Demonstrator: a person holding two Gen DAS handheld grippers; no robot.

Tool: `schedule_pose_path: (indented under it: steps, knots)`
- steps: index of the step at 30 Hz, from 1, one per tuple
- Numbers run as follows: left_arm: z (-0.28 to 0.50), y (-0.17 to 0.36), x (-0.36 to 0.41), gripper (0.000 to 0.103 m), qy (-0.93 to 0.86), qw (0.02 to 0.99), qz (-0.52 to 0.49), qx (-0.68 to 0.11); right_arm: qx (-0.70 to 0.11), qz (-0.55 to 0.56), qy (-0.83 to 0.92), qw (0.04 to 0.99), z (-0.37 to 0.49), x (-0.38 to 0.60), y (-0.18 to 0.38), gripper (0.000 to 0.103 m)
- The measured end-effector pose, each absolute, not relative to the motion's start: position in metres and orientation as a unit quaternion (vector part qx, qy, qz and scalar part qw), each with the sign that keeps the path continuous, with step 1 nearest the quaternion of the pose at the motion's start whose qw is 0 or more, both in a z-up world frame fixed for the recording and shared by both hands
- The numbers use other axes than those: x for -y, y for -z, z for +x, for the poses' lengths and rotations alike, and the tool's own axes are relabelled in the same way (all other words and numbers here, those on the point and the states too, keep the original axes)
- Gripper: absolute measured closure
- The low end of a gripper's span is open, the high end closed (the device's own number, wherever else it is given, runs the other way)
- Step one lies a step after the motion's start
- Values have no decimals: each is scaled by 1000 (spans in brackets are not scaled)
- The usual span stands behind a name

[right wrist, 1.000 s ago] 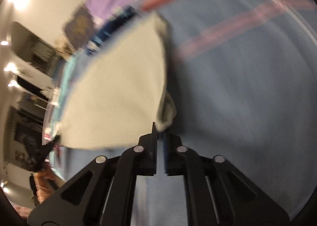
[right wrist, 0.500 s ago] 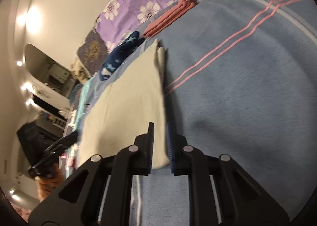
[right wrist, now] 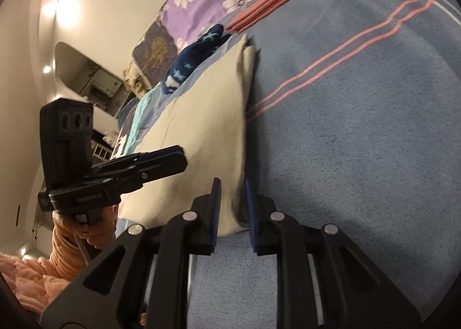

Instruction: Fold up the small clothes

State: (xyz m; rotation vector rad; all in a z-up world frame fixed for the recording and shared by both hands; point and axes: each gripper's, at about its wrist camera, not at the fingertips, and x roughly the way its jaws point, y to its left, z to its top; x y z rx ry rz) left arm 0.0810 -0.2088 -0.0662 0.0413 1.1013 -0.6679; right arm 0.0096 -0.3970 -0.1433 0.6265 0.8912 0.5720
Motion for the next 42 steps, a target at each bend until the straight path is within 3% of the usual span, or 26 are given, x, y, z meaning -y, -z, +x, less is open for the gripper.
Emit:
schedule_pose_path:
  steps: [11,13,16,21,26,29,32,33,35,36,42]
  knots:
    - [90,72,235,46,332,788,14,-519,-416,233,-337,812,8,358,128,82]
    - [89,82,241,69,321,786,44,-527,-418,225,-338,813,5,357,126,78]
    - [86,87,238,75,319,788,49,-524,-414,199,-336,822,-3,369,118,73]
    - [79,87,228,75,324,786,45,-525,-411,201,-246,855,12,414,107,68]
    - [72,86,236,61,336,784,60,-519,-430,232,-227,842,81,429,112,68]
    - [63,85,248,60,352,779,82,-513,-453,224,-239,829,130,414,117,68]
    - [58,87,255,66,357,778,93,-508,-475,215,-247,817,168,394,125,68]
    - [59,88,254,76,358,778,84,-510,-483,212,-245,814,177,389,129,68]
    - [61,90,254,91,361,776,66,-513,-493,211,-236,810,193,380,135,81]
    - [61,91,255,99,366,776,64,-511,-496,208,-233,810,199,375,135,101]
    - [55,94,264,99,393,772,80,-493,-412,163,-196,875,184,382,83,101]
